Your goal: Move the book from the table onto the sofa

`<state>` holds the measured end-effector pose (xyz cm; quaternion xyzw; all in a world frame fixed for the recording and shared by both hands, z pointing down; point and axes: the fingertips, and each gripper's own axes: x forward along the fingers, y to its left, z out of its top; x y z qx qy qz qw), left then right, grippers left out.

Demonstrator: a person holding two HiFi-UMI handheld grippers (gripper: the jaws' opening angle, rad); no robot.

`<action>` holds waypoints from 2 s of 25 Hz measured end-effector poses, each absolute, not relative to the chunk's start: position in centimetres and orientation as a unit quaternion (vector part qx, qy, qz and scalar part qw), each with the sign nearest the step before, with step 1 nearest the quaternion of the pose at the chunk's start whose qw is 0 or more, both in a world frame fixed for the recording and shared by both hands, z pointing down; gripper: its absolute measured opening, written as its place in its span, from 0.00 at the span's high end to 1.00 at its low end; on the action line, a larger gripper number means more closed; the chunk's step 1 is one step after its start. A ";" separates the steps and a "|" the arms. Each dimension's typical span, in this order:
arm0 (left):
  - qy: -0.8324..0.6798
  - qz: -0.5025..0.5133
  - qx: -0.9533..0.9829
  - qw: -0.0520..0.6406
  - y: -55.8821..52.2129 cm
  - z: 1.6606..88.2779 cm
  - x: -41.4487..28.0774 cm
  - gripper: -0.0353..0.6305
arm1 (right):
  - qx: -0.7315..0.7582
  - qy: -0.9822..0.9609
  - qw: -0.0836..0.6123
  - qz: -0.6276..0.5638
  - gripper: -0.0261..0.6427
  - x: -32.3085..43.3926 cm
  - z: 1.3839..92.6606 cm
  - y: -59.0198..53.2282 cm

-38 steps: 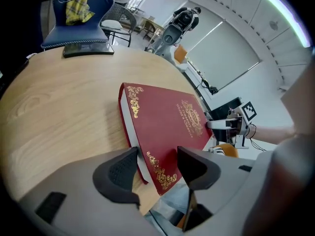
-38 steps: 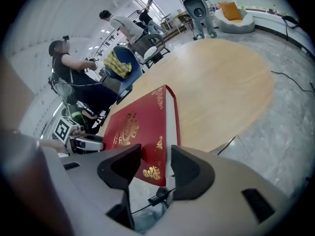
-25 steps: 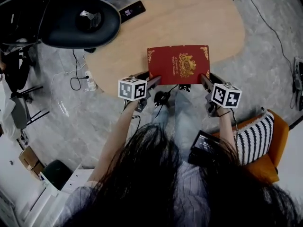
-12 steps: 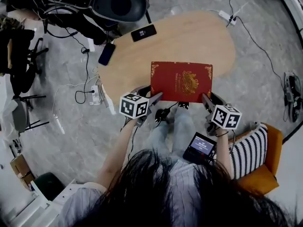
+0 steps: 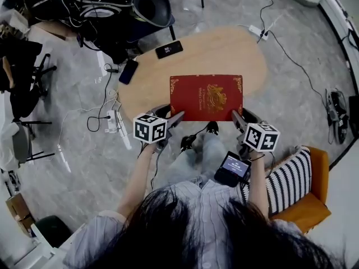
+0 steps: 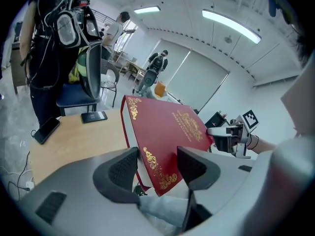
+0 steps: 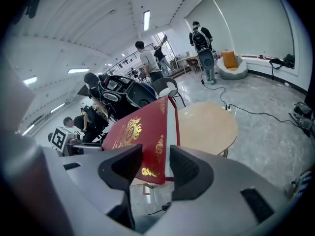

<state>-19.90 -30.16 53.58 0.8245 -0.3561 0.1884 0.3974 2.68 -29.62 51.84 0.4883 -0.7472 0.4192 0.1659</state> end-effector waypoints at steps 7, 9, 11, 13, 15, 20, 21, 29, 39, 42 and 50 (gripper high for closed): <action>-0.347 0.179 0.843 0.371 -28.9 50.6 -20.9 0.57 | 0.507 -0.745 0.147 0.407 0.68 1.7 49.0 -27.4; -0.340 0.179 0.849 0.364 -28.5 49.7 -21.0 0.57 | 0.516 -0.741 0.141 0.406 0.68 1.4 48.1 -26.5; -0.332 0.179 0.854 0.358 -27.9 49.3 -21.1 0.57 | 0.526 -0.734 0.135 0.407 0.68 1.3 47.8 -25.3; -0.322 0.182 0.860 0.352 -27.3 49.2 -21.2 0.57 | 0.539 -0.725 0.128 0.409 0.68 1.2 47.8 -24.0; -0.307 0.186 0.866 0.348 -26.7 49.2 -20.8 0.57 | 0.554 -0.713 0.122 0.412 0.68 1.4 47.8 -22.6; -0.264 0.206 0.871 0.359 -25.9 51.7 -15.4 0.57 | 0.586 -0.674 0.105 0.437 0.68 6.4 50.4 -19.6; -0.255 0.209 0.873 0.360 -25.7 52.1 -14.3 0.57 | 0.593 -0.668 0.102 0.438 0.68 7.4 50.7 -19.0; -0.186 0.226 0.896 0.333 -22.6 50.4 -10.3 0.57 | 0.643 -0.625 0.065 0.438 0.68 10.2 49.3 -12.7; -0.101 0.255 0.913 0.302 -16.2 47.5 -3.6 0.57 | 0.698 -0.563 0.016 0.444 0.68 14.6 46.8 -2.5; -0.076 0.265 0.915 0.294 -12.6 47.9 -0.8 0.57 | 0.712 -0.543 -0.006 0.444 0.68 16.6 47.4 2.2; -0.001 0.298 0.924 0.241 -2.5 49.6 4.7 0.57 | 0.751 -0.486 -0.059 0.443 0.69 18.8 50.3 15.4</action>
